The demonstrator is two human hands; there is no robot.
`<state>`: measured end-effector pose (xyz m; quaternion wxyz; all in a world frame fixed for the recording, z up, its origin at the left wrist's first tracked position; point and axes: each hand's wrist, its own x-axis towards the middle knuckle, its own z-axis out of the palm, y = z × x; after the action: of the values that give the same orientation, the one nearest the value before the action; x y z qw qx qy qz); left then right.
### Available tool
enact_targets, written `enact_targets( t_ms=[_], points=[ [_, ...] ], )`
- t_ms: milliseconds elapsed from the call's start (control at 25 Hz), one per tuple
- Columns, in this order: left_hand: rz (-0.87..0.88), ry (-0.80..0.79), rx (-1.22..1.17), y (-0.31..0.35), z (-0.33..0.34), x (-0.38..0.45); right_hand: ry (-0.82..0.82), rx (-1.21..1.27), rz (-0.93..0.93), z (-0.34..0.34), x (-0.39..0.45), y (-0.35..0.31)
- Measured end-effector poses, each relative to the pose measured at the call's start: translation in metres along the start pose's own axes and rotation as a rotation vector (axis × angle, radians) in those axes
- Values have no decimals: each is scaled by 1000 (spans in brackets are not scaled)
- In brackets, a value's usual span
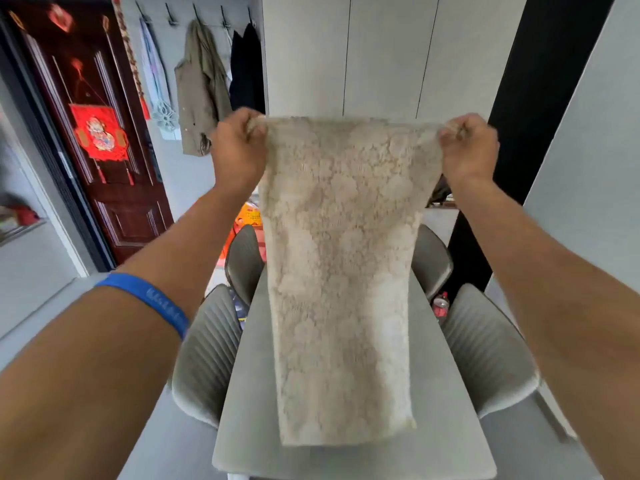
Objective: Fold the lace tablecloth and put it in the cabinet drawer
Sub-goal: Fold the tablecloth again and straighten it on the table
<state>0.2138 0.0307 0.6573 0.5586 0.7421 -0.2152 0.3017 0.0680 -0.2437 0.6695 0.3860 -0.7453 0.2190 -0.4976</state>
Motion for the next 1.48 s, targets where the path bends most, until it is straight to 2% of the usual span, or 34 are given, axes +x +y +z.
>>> enact_targets(
  t_ms=[40, 120, 280, 440, 560, 680, 800, 1000, 1200, 1320, 1480],
  points=[
    [79, 58, -69, 10, 0, 18, 44, 134, -34, 3, 16, -12],
    [147, 56, -120, 10, -1, 23, 84, 201, -72, 2, 19, -11],
    [164, -167, -71, -63, 4, -38, 24, 27, -83, 9, -33, 63],
    [-47, -401, 33, -182, 21, -155, -173, -194, 5, 24, -132, 186],
    [-227, -581, 266, -273, 42, -269, -350, -379, 232, 46, -222, 287],
    [-325, -784, 460, -333, 50, -368, -570, -556, 410, 65, -295, 368],
    [-361, -1000, 560, -359, 50, -424, -816, -699, 518, 59, -342, 421],
    [-398, -1146, 603, -354, 44, -432, -993, -609, 608, 41, -351, 426],
    [-342, -1199, 659, -340, 13, -453, -1121, -913, 388, 25, -370, 404],
    [-331, -1174, 668, -331, -14, -480, -1120, -1025, 347, 4, -403, 395],
    [-333, -1152, 708, -314, -40, -510, -1036, -990, 387, -22, -445, 383]
  ],
)
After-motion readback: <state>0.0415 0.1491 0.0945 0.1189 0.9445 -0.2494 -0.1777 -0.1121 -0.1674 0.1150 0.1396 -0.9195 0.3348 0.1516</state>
